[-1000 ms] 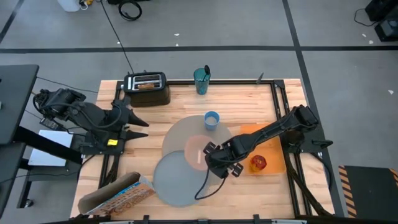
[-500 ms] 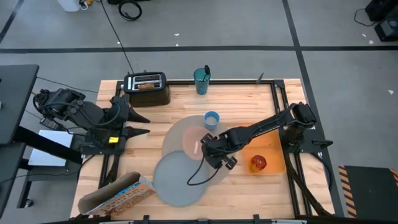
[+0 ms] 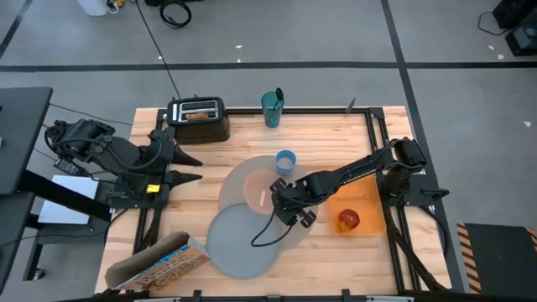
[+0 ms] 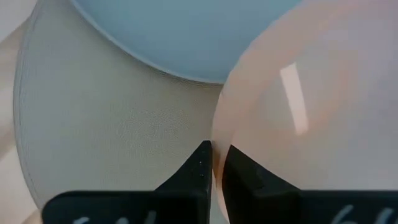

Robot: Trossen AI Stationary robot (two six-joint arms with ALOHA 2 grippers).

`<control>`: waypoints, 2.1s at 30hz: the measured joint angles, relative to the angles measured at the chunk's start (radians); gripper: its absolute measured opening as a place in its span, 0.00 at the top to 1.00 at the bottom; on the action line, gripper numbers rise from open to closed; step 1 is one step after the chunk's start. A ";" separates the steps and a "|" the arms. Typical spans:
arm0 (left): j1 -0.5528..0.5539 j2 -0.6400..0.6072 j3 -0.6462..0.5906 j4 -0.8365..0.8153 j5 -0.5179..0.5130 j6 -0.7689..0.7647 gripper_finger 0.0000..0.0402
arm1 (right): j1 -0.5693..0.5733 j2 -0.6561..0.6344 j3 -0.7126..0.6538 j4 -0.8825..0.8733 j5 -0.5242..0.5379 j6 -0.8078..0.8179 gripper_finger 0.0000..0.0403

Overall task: Arrange a breakfast setting
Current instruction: Put the light orange bowl on the brown placemat, then adjust the light blue cup

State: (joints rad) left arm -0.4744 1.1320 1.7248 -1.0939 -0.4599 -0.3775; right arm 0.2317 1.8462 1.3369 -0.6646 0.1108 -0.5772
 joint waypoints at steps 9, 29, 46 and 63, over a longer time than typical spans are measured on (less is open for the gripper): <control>0.000 0.000 0.000 -0.001 0.000 -0.003 0.59 | -0.010 0.000 0.000 0.008 0.003 0.155 0.91; 0.000 0.000 0.000 -0.005 0.012 0.007 0.59 | -0.010 0.000 0.010 -0.072 0.004 0.280 0.77; 0.000 0.000 0.000 -0.011 0.012 0.006 0.59 | -0.010 0.000 0.017 -0.191 0.035 0.286 0.81; 0.000 0.000 0.000 -0.011 0.012 0.006 0.59 | -0.027 0.000 0.017 -0.212 0.069 0.339 0.80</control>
State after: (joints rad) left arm -0.4744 1.1320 1.7248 -1.1053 -0.4477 -0.3714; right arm 0.2050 1.8462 1.3537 -0.8764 0.1800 -0.2379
